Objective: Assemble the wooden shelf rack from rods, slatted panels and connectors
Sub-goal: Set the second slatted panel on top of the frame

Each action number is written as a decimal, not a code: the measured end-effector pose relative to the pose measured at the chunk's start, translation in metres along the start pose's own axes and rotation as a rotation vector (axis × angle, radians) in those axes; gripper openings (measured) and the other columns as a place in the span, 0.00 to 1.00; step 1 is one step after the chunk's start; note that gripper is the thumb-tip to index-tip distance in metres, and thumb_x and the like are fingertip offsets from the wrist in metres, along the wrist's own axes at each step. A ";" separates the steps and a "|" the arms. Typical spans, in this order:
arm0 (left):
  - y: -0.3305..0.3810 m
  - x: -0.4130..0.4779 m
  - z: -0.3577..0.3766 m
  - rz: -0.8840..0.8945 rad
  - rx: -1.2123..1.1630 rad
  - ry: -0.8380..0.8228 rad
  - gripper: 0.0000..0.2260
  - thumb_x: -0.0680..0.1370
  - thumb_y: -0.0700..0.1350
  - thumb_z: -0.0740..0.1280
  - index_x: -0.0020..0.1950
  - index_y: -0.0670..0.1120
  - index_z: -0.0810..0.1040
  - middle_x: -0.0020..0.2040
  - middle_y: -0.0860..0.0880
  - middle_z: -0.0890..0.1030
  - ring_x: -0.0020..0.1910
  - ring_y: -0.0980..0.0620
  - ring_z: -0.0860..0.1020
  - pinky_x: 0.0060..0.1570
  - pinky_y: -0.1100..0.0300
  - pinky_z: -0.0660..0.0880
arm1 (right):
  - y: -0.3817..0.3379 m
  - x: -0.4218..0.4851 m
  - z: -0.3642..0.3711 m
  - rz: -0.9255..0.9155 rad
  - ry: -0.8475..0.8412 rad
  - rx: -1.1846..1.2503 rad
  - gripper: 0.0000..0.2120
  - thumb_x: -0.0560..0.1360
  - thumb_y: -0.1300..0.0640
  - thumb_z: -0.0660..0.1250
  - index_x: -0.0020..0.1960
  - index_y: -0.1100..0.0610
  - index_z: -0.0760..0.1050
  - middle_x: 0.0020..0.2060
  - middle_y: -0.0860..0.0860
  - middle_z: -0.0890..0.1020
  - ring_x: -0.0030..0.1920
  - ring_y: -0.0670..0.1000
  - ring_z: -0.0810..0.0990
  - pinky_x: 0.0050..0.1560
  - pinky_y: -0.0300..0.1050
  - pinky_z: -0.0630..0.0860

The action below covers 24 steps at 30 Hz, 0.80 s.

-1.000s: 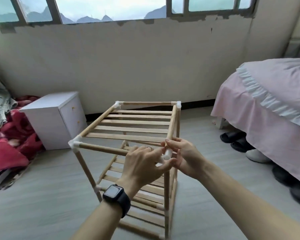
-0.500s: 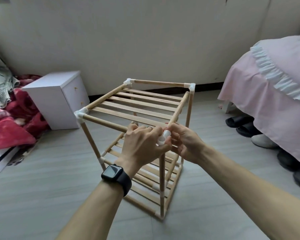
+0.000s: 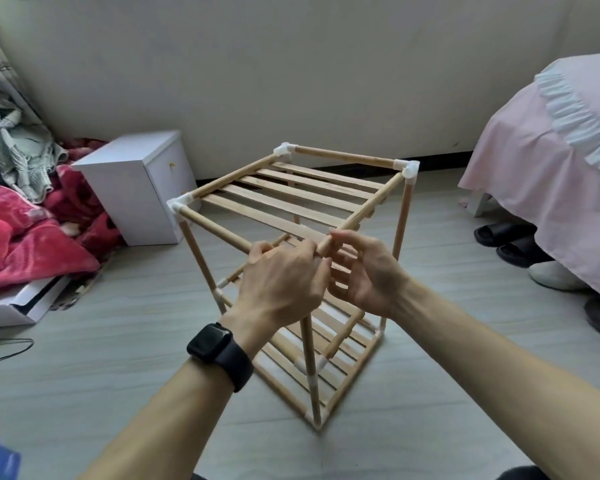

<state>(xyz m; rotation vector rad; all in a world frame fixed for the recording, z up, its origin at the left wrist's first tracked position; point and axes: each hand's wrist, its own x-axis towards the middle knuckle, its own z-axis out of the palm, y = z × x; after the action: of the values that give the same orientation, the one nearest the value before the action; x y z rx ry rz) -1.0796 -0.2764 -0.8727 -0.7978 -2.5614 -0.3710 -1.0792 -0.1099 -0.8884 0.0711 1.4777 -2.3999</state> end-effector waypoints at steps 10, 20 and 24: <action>-0.044 -0.022 -0.013 0.120 0.035 0.015 0.19 0.82 0.59 0.53 0.48 0.48 0.77 0.35 0.55 0.74 0.35 0.53 0.73 0.51 0.56 0.69 | 0.008 0.009 0.027 -0.059 0.212 -0.081 0.09 0.78 0.53 0.72 0.52 0.59 0.83 0.40 0.53 0.87 0.38 0.49 0.86 0.34 0.38 0.80; -0.055 -0.029 -0.015 0.121 -0.061 0.083 0.11 0.81 0.49 0.64 0.47 0.42 0.79 0.33 0.53 0.71 0.33 0.53 0.66 0.46 0.60 0.63 | 0.016 0.006 0.039 -0.107 0.227 -0.105 0.11 0.78 0.54 0.71 0.54 0.62 0.83 0.37 0.52 0.86 0.38 0.49 0.86 0.34 0.38 0.79; -0.056 -0.028 -0.014 0.107 -0.084 0.053 0.12 0.81 0.50 0.63 0.48 0.41 0.79 0.34 0.53 0.71 0.34 0.52 0.66 0.46 0.63 0.59 | 0.018 0.003 0.044 -0.088 0.233 -0.064 0.09 0.78 0.55 0.71 0.49 0.61 0.83 0.36 0.53 0.86 0.37 0.49 0.86 0.34 0.38 0.80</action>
<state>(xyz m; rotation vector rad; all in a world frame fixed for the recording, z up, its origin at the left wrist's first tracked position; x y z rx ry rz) -1.0876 -0.3397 -0.8804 -0.9379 -2.4556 -0.4623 -1.0714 -0.1569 -0.8844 0.2848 1.6907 -2.4808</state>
